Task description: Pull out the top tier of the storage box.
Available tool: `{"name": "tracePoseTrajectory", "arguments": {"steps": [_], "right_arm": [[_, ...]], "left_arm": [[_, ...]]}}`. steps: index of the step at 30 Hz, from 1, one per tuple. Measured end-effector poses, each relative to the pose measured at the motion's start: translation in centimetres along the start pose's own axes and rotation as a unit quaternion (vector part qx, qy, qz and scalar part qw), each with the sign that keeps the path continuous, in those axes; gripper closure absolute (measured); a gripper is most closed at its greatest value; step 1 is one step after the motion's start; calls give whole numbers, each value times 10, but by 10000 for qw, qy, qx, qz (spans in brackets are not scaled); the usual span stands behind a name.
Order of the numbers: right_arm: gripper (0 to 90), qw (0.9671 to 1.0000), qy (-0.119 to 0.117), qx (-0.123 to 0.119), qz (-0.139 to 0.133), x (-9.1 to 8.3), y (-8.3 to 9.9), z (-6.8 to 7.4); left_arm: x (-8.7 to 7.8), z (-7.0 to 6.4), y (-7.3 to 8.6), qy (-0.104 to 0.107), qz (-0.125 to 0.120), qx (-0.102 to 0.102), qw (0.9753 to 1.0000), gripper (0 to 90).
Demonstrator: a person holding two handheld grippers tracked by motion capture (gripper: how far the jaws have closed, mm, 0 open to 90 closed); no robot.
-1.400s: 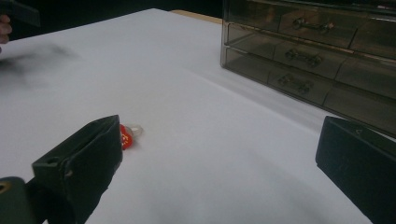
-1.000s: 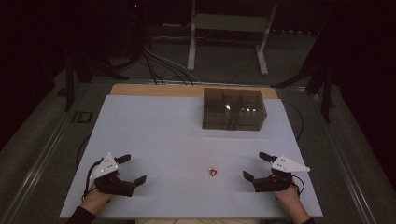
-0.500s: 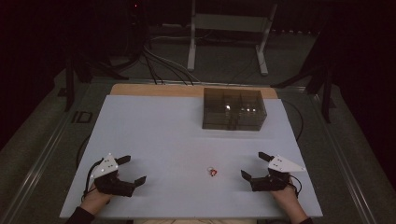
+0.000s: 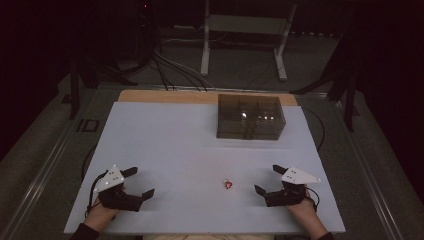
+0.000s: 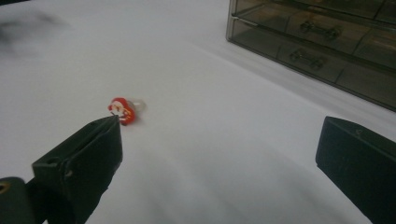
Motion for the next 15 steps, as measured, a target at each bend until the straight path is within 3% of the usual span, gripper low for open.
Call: {"name": "tracePoseTrajectory", "arguments": {"steps": [4,10,15], "right_arm": [[7,10000,-30,38,-20,-2,-5,3],[7,9999,-89,-117,-41,-10,-21,5],[7,9992,14,-374,-116,-17,-32,4]], "left_arm": [[-1,0,0,9,-27,-30,10000,0],[0,0,0,20,3,-44,10000,0],[0,0,0,28,-25,-49,10000,0]]}}
Point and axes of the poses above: each handheld gripper's, and its own axes: x roughly forward along the jaws, y roughly out of its underside, z roughly to its left, the point moved 3 cm from there along x, roughly forward along the jaws, and after that the axes turned 4 degrees about y, right-handed, at the moved point
